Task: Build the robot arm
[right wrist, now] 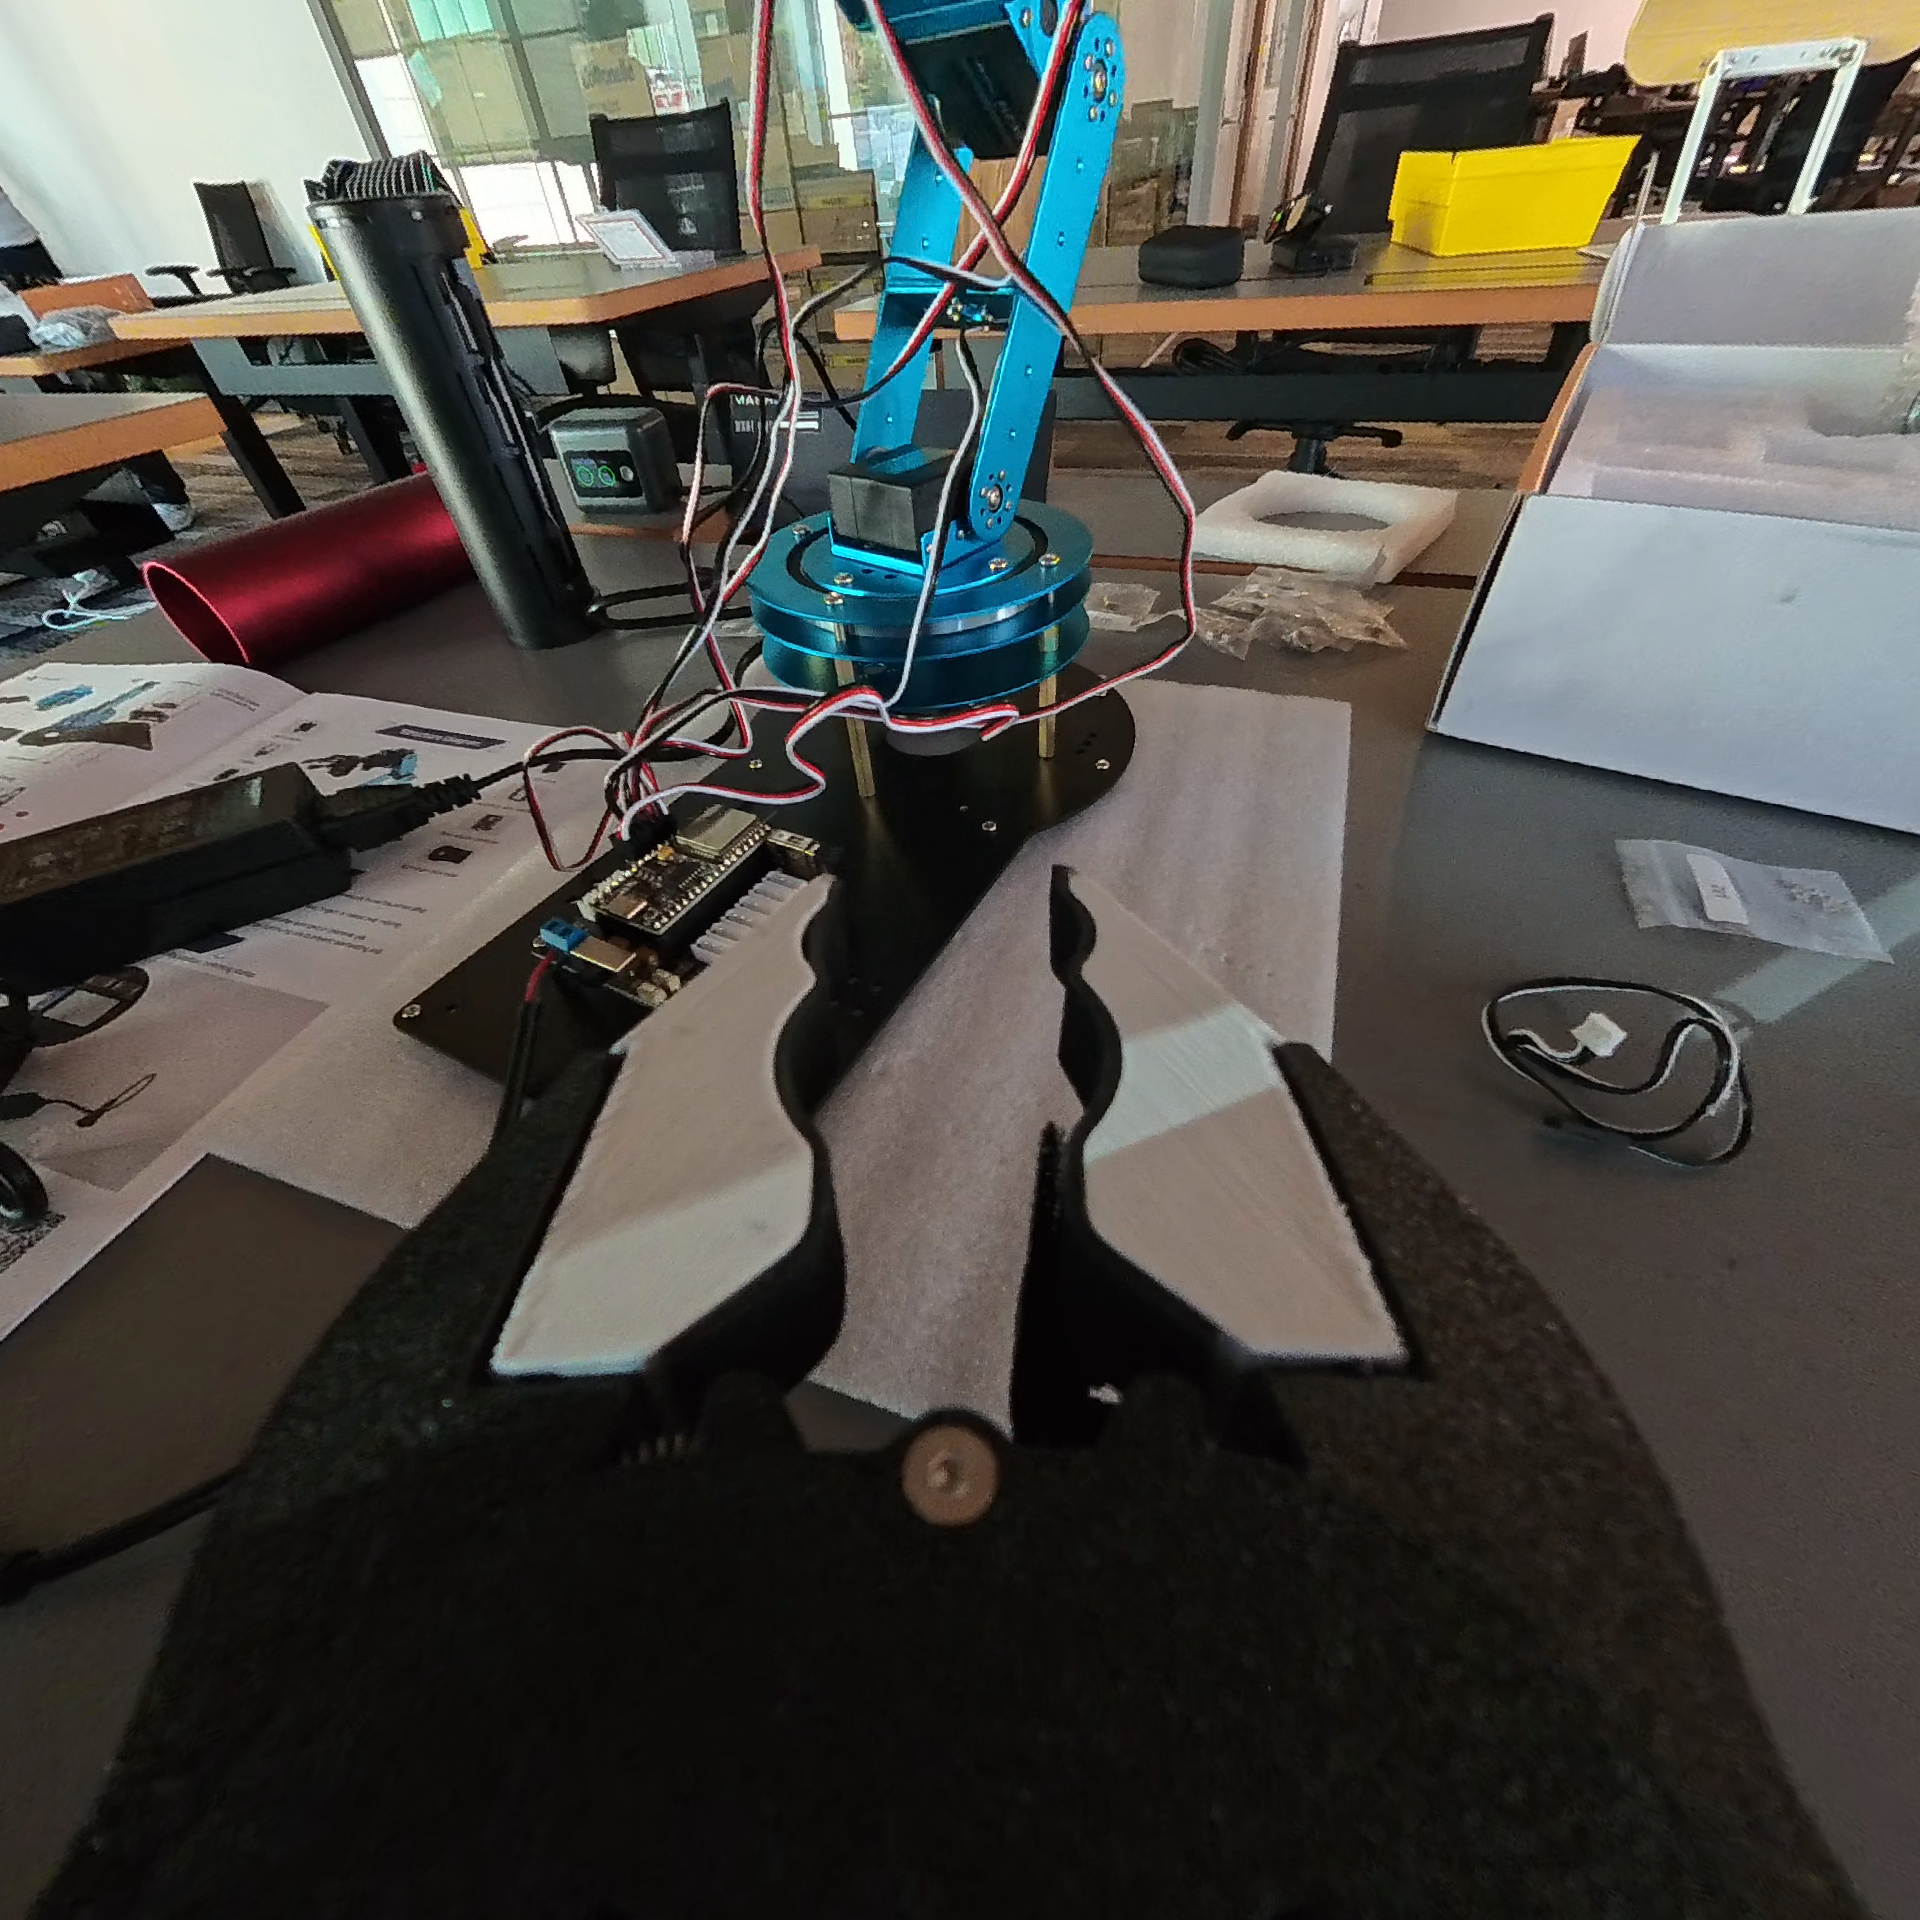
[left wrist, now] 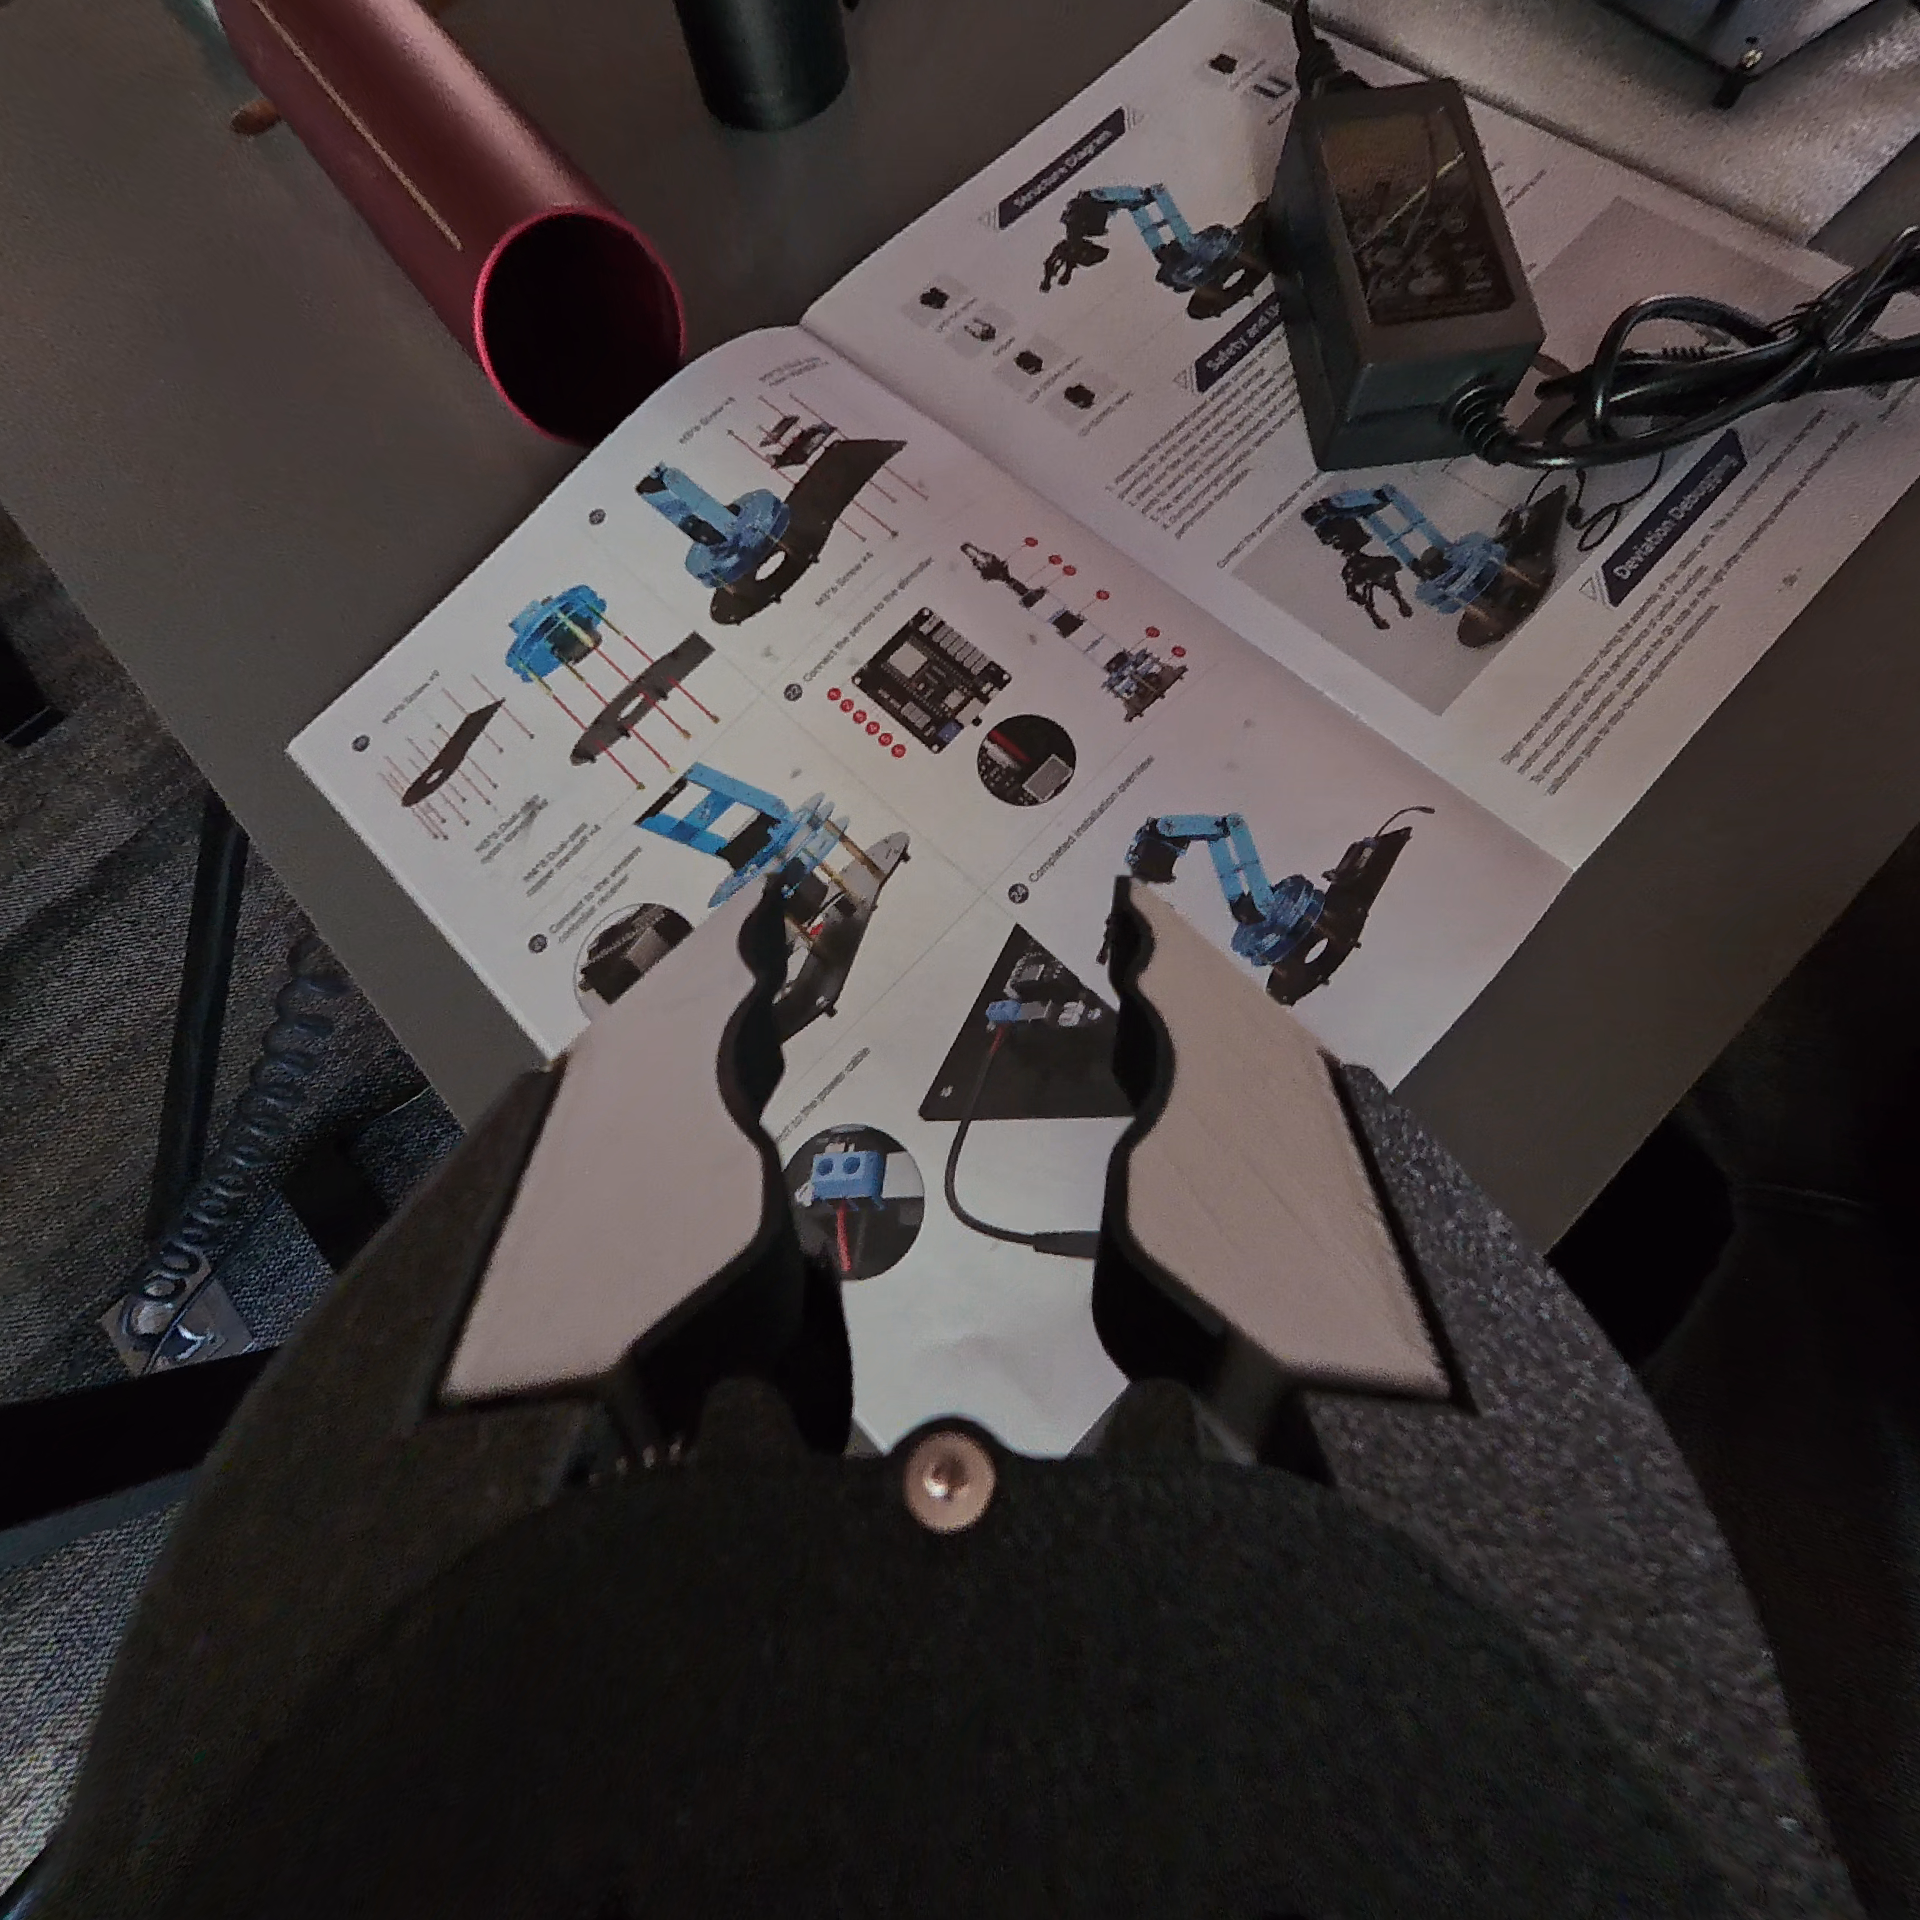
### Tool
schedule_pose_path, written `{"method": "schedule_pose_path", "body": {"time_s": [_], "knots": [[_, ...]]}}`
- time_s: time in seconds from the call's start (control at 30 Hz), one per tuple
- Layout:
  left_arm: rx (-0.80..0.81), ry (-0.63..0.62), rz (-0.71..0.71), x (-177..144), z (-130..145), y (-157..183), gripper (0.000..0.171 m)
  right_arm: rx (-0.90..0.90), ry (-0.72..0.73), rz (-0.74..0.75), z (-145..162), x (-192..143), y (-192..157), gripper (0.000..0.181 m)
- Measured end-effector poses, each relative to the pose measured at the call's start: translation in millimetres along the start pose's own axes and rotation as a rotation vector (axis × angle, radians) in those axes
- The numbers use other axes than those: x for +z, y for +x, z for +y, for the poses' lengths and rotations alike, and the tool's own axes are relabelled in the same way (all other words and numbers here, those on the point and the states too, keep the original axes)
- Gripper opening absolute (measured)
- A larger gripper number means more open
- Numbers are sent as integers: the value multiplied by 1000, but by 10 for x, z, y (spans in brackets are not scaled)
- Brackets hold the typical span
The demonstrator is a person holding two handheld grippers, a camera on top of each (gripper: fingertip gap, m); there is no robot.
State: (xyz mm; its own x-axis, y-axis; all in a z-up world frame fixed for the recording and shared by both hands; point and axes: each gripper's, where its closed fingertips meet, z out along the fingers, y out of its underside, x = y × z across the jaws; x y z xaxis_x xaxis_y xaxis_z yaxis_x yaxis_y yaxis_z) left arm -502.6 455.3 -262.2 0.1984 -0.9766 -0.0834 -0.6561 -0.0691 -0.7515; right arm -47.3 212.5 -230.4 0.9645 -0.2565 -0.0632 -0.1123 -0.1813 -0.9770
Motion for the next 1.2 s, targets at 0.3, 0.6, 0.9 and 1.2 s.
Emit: {"method": "schedule_pose_path", "body": {"time_s": [0.3,0.6,0.9,1.2], "knots": [[16,-11,-1,-67,76,38,62,-12,-10,5,12,11,-7,37],[26,-3,6,-42,32,63,62,3,-7,4,11,9,8,36],[-121,48,150,592,-575,747,64,-24,-16,13,23,19,-12,35],[-115,-128,134,1344,-915,1228,68,18,35,-73,-38,-45,-118,35]]}}
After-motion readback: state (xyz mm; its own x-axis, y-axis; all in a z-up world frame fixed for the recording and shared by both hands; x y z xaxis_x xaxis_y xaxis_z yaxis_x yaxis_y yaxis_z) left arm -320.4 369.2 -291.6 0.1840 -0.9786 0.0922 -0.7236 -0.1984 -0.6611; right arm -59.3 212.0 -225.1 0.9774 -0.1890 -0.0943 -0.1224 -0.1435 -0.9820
